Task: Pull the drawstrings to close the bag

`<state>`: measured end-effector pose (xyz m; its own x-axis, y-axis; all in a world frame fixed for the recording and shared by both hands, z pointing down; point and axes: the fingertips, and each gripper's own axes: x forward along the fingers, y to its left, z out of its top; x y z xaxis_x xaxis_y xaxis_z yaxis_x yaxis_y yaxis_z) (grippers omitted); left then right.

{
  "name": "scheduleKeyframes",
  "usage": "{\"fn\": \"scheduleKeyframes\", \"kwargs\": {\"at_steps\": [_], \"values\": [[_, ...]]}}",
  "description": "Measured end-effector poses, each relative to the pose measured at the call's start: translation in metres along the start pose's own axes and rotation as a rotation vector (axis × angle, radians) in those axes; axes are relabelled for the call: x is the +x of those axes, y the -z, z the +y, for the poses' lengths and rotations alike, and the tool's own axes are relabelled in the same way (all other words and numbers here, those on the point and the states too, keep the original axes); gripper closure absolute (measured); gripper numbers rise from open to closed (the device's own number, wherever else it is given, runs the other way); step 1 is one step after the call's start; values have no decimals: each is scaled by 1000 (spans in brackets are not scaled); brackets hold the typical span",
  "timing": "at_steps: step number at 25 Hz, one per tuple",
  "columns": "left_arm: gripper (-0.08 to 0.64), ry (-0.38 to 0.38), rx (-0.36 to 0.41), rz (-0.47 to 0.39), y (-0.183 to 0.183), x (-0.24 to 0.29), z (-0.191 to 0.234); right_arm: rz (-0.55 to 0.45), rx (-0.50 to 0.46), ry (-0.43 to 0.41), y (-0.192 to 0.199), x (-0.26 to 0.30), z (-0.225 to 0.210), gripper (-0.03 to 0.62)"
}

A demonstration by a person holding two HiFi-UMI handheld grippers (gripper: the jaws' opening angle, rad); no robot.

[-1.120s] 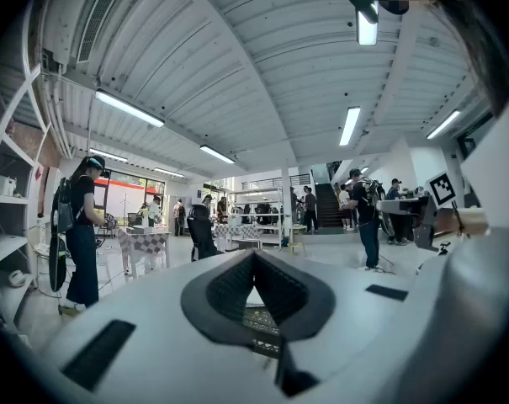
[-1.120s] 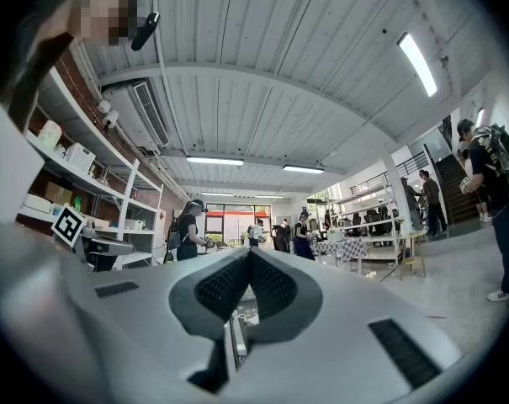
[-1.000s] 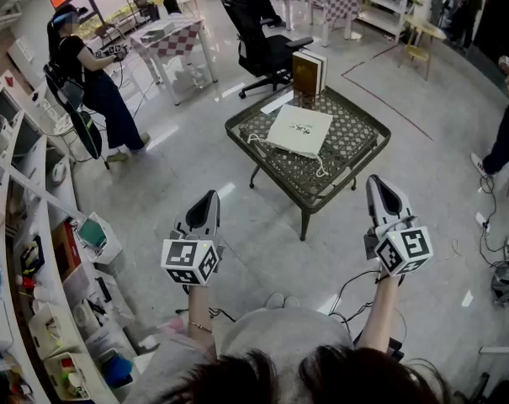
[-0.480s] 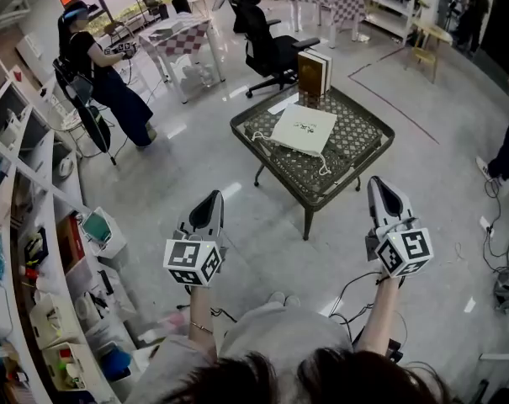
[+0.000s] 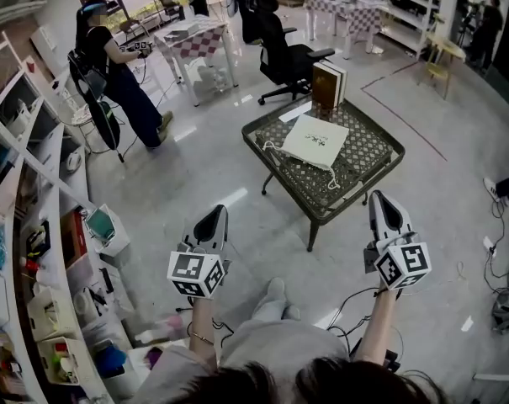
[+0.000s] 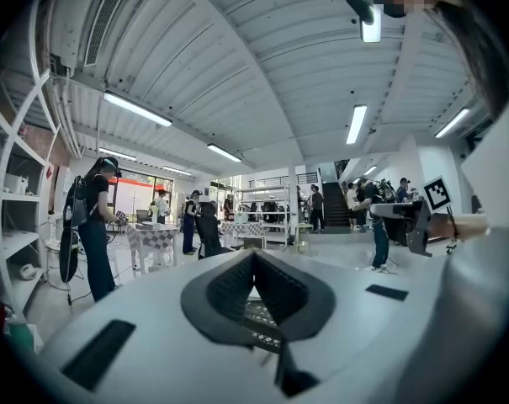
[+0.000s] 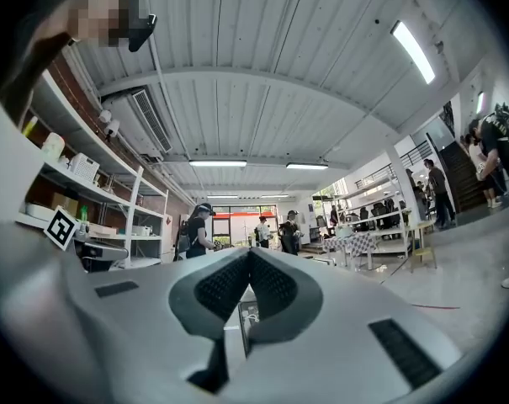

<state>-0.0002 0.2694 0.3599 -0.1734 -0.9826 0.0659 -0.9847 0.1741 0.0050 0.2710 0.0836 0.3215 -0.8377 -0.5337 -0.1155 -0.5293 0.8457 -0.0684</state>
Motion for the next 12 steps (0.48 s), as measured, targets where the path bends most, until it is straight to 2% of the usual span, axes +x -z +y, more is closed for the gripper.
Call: {"fn": "scheduleKeyframes", "kwargs": {"at_steps": [12], "values": [[537, 5, -28, -15, -1, 58, 45, 28, -5, 17, 13, 65, -15, 571]]}}
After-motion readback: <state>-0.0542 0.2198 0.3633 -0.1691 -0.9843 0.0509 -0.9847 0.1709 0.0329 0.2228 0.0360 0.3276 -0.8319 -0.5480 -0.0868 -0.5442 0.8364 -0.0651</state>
